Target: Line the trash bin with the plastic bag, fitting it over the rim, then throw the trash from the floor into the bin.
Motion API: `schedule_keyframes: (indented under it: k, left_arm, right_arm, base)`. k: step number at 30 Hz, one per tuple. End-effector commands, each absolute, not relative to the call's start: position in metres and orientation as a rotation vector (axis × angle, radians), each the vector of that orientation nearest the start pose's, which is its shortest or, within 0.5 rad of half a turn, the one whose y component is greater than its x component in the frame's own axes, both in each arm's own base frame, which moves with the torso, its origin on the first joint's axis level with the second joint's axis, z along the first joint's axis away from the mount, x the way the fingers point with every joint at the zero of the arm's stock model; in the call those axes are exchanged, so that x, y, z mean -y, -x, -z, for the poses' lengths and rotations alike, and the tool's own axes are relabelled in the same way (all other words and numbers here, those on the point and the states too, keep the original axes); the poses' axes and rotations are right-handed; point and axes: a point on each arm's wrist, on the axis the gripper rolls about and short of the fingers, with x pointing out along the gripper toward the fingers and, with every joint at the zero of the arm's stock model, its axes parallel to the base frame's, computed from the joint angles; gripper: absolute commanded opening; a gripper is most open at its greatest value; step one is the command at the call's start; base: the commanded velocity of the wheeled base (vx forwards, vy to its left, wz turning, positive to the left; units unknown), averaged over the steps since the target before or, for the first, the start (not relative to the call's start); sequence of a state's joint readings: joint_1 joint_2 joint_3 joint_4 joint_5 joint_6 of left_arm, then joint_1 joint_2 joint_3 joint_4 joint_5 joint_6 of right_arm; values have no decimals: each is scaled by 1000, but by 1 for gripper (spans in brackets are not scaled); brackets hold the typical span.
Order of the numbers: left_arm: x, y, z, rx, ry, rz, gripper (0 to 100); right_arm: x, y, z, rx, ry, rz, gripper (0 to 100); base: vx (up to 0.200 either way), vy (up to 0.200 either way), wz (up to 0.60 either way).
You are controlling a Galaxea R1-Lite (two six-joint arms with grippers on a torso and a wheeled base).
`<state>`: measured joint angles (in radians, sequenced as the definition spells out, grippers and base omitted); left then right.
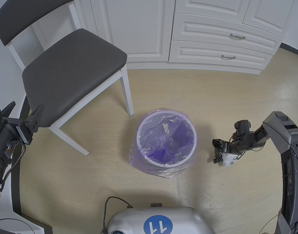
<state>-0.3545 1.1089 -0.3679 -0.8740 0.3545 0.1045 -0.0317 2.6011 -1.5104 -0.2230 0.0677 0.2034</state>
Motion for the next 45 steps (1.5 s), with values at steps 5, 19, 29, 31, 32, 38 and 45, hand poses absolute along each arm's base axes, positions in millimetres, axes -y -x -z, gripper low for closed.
schedule_keyframes:
  k: [5, 19, 29, 31, 32, 38, 45]
  left_arm:
    - [43, -140, -223, 139, -54, -10, 100]
    - [41, -139, -221, 131, -110, -26, 100]
    - [41, -139, -217, 118, -122, -25, 100]
    - [41, -139, -217, 120, -120, -25, 100]
    - [41, -140, -218, 120, -120, -25, 100]
    - [41, -139, -217, 118, -122, -25, 100]
    - [41, -140, -217, 115, -123, -25, 100]
  right_arm:
    - [-6, -429, -107, -780, -212, 2, 0]
    - [-88, -327, -194, -459, -202, -269, 0]
    - [-176, -310, -150, -336, -318, -517, 0]
    - [-186, -312, -140, -312, -338, -544, 0]
    - [-190, -313, -134, -296, -348, -556, 0]
    - [-207, -322, -95, -251, -394, -600, 0]
    - [-217, -329, -57, -292, -387, -610, 0]
  base:
    - [0, 0, 0]
    - [0, 0, 0]
    - [0, 0, 0]
    - [0, 0, 0]
    - [0, 0, 0]
    - [0, 0, 0]
    - [0, 0, 0]
